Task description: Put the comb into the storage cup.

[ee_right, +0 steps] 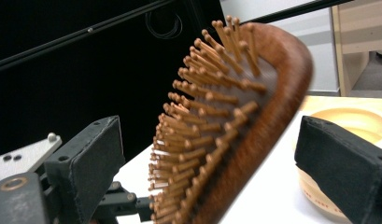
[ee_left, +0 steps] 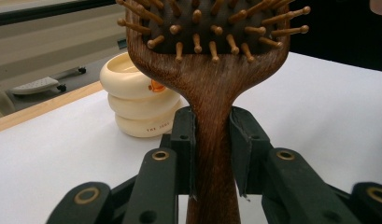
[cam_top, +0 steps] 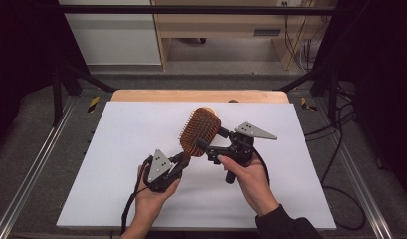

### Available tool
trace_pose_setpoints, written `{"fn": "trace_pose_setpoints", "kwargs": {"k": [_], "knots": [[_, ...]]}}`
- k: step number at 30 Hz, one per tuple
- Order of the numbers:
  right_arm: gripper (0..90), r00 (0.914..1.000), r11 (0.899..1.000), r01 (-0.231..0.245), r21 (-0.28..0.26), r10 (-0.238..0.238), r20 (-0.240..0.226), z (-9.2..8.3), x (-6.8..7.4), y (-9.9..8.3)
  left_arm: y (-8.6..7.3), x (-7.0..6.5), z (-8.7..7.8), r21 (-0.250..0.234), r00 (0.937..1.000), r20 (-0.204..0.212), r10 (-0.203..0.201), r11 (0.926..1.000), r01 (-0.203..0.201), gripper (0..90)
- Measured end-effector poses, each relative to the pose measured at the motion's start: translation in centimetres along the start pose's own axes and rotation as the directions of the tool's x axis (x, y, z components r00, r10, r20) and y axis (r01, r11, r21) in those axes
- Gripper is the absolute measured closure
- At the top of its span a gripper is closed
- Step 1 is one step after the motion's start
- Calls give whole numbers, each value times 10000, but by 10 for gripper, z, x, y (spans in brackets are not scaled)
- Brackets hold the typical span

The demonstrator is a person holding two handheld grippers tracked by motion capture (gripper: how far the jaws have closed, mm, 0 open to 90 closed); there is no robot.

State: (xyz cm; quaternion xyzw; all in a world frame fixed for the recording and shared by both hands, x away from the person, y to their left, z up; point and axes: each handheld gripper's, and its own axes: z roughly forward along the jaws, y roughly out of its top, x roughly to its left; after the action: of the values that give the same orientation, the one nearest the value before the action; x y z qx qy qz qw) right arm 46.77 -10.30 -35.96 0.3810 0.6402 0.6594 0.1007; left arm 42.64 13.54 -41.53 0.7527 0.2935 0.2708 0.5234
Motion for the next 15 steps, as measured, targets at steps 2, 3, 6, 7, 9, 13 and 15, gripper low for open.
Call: {"fn": "trace_pose_setpoints", "kwargs": {"k": [2,3,6,7,9,13,15], "knots": [[88,10000,10000,-17,11,17,-23,2,1,2,0,-1,0,-43,10000,22,-13,10000,14,726],[92,10000,10000,-31,3,31,-40,3,2,3,-1,-2,0,-68,10000,9,2,10000,-2,726],[104,10000,10000,-47,44,47,-42,6,2,6,-1,-4,0,-133,10000,7,-15,9999,16,726],[109,10000,10000,-78,50,79,-54,7,2,6,-1,-4,0,-163,10000,14,-17,9999,17,726],[118,9997,9997,-224,54,225,-98,9,1,8,-1,-4,0,-185,10000,-2,-28,9998,28,726],[148,9987,9990,-446,98,448,-256,11,0,12,-1,-5,-1,-201,10000,-19,0,9998,-1,726],[152,9985,9988,-483,109,486,-265,11,0,12,-2,-5,-1,-206,10000,-5,-15,9998,15,726]]}}
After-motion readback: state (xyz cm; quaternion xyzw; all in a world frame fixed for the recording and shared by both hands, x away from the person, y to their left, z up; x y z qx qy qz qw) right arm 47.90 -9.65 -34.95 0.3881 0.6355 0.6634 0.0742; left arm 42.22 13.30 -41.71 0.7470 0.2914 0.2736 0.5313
